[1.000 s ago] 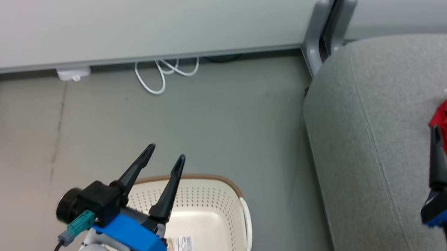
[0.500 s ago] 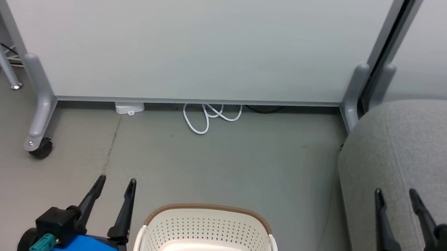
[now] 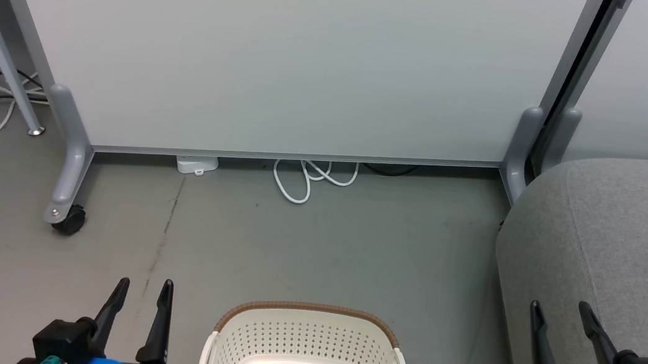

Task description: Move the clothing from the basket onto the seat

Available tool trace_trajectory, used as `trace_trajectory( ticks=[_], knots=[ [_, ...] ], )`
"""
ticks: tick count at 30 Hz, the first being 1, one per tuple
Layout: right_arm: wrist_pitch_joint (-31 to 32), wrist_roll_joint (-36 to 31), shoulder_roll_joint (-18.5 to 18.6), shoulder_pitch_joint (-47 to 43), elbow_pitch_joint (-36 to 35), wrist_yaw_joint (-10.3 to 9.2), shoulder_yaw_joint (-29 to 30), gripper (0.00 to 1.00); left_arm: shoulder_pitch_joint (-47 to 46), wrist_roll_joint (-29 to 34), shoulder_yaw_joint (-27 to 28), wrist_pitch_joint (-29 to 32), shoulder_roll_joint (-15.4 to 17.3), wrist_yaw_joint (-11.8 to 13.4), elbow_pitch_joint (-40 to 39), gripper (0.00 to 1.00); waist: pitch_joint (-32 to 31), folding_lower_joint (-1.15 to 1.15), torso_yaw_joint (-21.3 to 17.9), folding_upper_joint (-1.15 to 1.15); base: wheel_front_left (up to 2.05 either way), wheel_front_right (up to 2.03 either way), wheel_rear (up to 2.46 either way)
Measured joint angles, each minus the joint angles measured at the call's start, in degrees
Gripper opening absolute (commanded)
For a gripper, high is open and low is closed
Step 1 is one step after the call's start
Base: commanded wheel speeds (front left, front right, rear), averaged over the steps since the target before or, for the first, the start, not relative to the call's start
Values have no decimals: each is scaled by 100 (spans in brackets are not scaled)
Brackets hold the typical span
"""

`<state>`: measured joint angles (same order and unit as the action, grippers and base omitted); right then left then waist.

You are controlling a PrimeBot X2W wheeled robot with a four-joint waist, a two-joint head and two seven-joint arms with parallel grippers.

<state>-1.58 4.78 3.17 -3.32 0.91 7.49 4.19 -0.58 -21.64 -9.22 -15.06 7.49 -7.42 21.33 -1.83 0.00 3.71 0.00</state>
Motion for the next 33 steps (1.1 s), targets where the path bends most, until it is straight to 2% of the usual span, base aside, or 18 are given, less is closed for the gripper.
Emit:
trace_trajectory(
  ticks=[15, 16, 27, 33],
  knots=[
    [51, 89, -19, 8, 147, 0, -37, 100, 4, 1, -46, 0, -29, 0, 41, 100, -7, 0, -110, 0, 0, 0, 0],
    [51, 92, -20, 8, 166, 0, -45, 0, 6, 1, -55, 1, -30, 0, 51, 0, -8, 0, -118, 0, 0, 0, 0],
    [62, 102, -82, -86, 843, 0, -46, 0, 404, -14, -81, 44, -130, 0, 606, 0, -5, 1, -125, 0, 0, 0, 0],
    [122, 709, -90, -79, 924, 0, -29, 0, 427, -525, -5, 208, -167, 0, 570, 0, 5, 1, -137, 0, 0, 0, 0]
  ],
)
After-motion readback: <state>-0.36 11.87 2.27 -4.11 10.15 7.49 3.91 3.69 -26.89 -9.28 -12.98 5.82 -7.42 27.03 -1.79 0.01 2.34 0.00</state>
